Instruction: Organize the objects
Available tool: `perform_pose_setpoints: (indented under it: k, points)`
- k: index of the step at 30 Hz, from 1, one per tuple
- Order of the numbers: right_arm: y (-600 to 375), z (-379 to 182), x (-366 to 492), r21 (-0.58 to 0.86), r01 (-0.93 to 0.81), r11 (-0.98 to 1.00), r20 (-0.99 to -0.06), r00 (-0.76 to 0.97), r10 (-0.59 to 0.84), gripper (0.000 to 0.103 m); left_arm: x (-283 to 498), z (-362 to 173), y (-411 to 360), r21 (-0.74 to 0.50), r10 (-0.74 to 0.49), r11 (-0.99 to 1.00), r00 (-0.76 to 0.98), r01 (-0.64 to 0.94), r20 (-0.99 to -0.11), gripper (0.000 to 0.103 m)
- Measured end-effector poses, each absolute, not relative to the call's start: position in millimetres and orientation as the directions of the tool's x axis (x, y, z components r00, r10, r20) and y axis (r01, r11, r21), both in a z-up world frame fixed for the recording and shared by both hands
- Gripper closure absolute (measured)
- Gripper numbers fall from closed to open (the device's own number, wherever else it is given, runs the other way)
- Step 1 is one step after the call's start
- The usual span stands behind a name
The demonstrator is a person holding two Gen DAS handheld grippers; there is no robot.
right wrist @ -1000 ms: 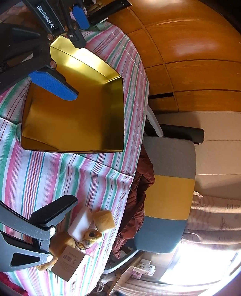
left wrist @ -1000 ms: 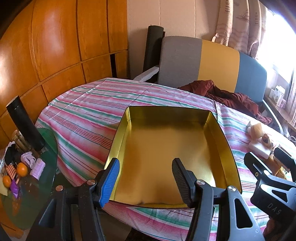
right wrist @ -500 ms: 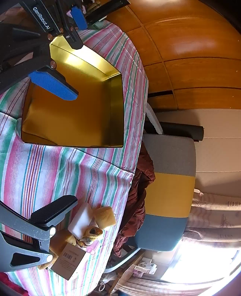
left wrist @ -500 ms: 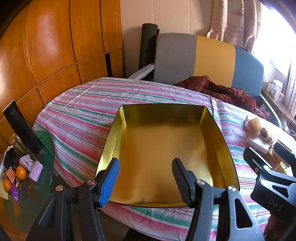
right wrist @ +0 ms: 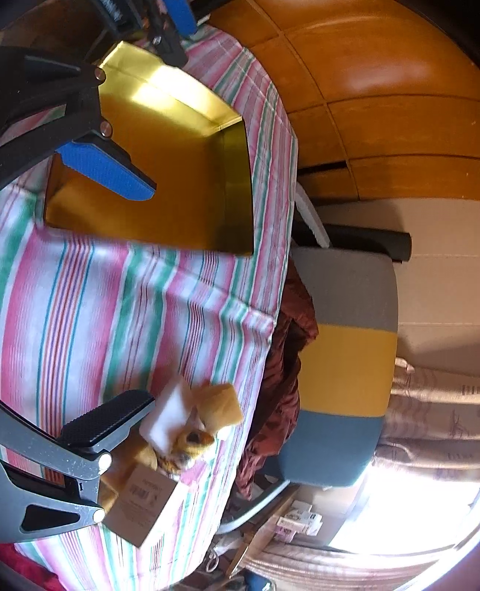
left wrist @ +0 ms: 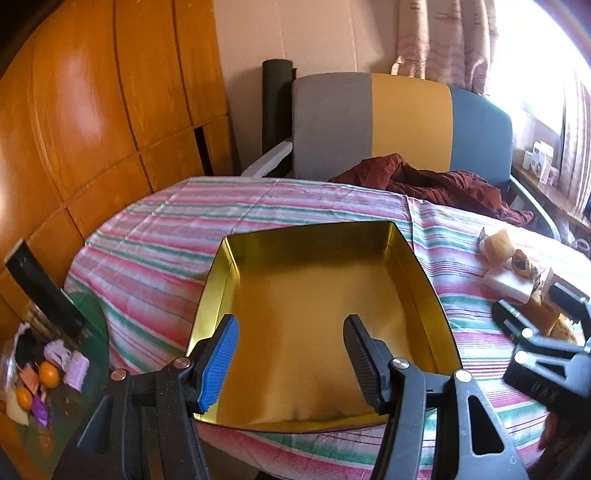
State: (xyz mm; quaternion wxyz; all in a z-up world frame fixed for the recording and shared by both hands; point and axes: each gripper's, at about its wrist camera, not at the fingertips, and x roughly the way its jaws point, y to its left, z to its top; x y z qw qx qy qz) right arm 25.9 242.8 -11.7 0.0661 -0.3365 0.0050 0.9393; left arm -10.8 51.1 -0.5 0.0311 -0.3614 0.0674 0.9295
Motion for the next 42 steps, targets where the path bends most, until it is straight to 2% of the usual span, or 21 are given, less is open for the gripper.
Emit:
perform_pose_setpoints:
  k: [17, 30, 42]
  points:
    - [362, -6, 33, -0.154, -0.303, -0.941, -0.643, -0.692, 0.328, 0.0, -13, 1, 83, 0.202, -0.012, -0.966, -0.75, -0.163, -0.662, 0.043]
    - [408, -2, 38, -0.182, -0.347, -0.92, -0.645, -0.665, 0.378, 0.0, -19, -6, 107, 0.237, -0.001, -0.947, -0.738, -0.215, -0.675, 0.043]
    - [436, 2, 41, -0.18, -0.33, -0.926, -0.65, -0.667, 0.364, 0.0, -23, -10, 134, 0.237, 0.041, -0.93, -0.722, -0.28, -0.69, 0.043]
